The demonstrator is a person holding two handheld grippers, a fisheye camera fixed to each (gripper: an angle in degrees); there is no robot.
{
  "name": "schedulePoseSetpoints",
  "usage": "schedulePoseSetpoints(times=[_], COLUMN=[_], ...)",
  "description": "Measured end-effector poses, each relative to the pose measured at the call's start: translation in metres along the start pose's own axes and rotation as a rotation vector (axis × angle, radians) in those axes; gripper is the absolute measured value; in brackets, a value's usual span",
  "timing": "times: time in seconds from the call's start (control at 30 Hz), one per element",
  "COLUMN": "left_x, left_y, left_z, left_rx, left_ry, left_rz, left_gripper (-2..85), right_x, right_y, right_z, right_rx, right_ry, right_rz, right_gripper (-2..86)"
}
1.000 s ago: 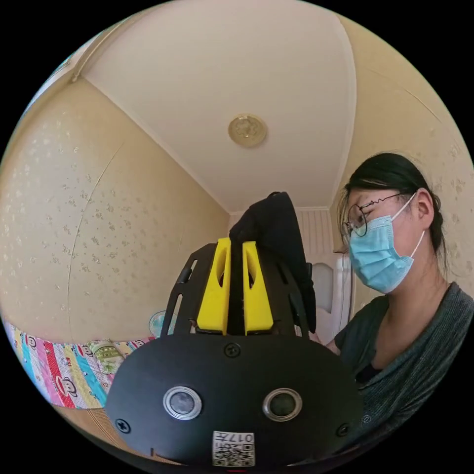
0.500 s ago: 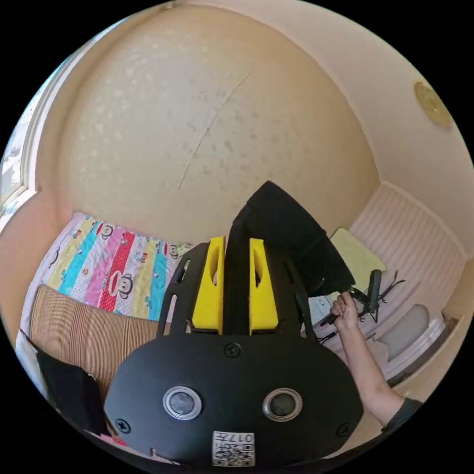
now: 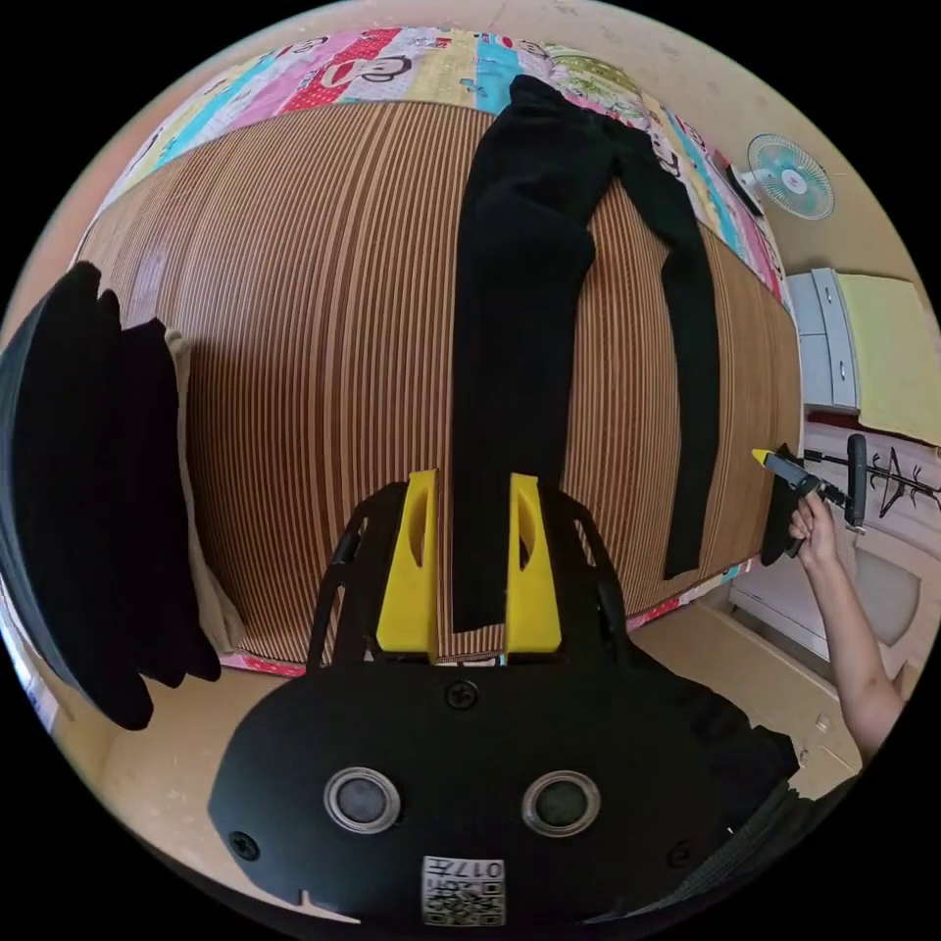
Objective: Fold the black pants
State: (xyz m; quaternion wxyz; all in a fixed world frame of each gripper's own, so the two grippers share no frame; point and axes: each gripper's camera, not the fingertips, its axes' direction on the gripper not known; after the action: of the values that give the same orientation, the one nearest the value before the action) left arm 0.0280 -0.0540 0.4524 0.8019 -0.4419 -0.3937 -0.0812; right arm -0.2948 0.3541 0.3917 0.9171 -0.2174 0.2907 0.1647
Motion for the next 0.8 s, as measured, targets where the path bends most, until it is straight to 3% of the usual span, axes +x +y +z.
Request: schedulePoseSetpoints(times=[0.07,0.17,0.27,0.33,0.43,0.53,0.57,0.63,0.7,0.77,0.8], left_x=[-0.018,-0.038,-0.041,-0.041,-0.04,-0.051,-0.063,-0.086,-0.111,-0.14,-0.144], left_y=[-0.003,-0.004,-0.001,-0.008,-0.005,0.016,0.025,0.04,0.055,0.075,0.078], left_z=[0.031,0.074,0.073,0.081,0.087,0.075,0.076,0.082,0.09,0.104,0.104], left_rx=[-0.026,-0.13,-0.062,-0.162,-0.258,-0.207,-0.199,-0.185,-0.222,-0.389,-0.401], left_ry=[0.017,0.039,0.045,0.088,0.305,0.614,0.752,0.811,0.642,0.269,0.213], left_rz=[-0.029,-0.093,-0.097,-0.073,0.028,0.116,0.086,-0.02,-0.153,-0.379,-0.413], left_gripper=[11.6,11.5,10.1,7.0,3.3,2.2,2.1,2.6,3.4,4.0,4.2], right_x=[0.027,0.064,0.075,0.079,0.092,0.113,0.127,0.152,0.19,0.207,0.208], right_y=[0.021,0.048,0.072,0.077,0.085,0.113,0.123,0.137,0.147,0.151,0.153], right_z=[0.002,0.013,0.0,-0.014,-0.041,-0.081,-0.094,-0.114,-0.143,-0.164,-0.181], right_rx=[-0.017,-0.128,-0.119,-0.155,-0.26,-0.242,-0.235,-0.223,-0.175,-0.156,-0.142], right_ry=[0.053,-0.038,-0.053,-0.014,-0.109,-0.215,-0.242,-0.276,-0.413,-0.486,-0.475], right_rz=[0.046,0.118,0.079,0.05,-0.017,-0.068,-0.042,0.02,0.131,0.176,0.128], right_gripper=[8.1,8.8,8.2,6.6,3.9,2.7,2.5,2.2,2.0,1.9,1.9])
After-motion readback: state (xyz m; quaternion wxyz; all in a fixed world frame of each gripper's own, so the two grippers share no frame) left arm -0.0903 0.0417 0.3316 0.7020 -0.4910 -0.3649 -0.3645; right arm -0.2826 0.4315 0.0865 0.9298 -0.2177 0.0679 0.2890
